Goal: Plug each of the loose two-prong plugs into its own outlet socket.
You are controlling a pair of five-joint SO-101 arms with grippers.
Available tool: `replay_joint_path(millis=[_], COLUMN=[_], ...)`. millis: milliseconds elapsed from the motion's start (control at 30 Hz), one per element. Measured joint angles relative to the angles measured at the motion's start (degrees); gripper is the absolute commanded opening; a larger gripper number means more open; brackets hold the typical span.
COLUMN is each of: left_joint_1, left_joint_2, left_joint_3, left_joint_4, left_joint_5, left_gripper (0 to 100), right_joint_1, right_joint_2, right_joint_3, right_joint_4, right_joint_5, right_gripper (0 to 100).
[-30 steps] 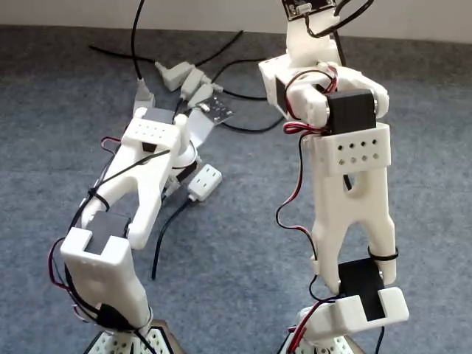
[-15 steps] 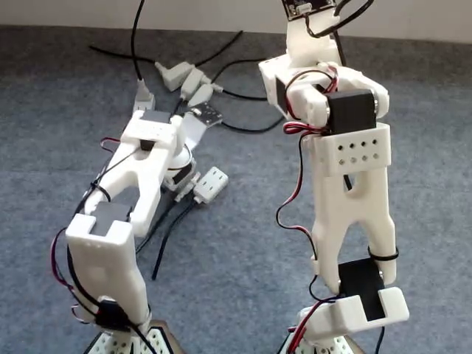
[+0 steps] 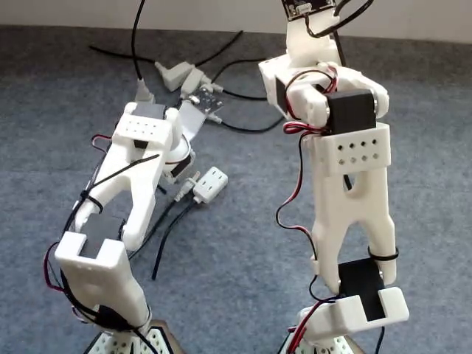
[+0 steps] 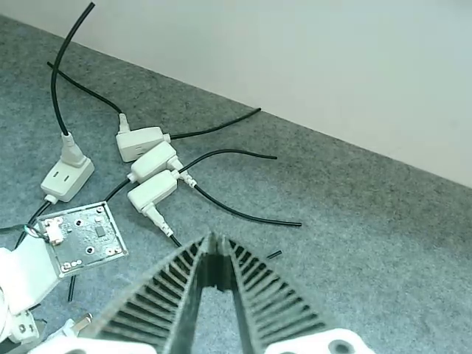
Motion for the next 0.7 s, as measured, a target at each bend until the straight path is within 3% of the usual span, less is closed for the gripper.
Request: replay_joint_path(millis=[367,567,700], left_joint_1=[5.27,5.1,4.57], left_joint_2=[-2.29,-6.68,-6.86], left_joint_3=[4.66,5.45,10.55], left_joint_4=[-2.64,-2.73,-5.98], left_joint_5=[1.32,1.58,1.49], left_gripper=[11,23,22], right_joint_1=[0.0,0.0,0.0], right_joint_2=[0.0,0.0,0.0], right_joint_3=[0.0,0.0,0.0], right_joint_4=[0.18,0.26,0.26], right_joint_5=[0.0,0.0,0.0], right_gripper=[0.7,0.7,0.7])
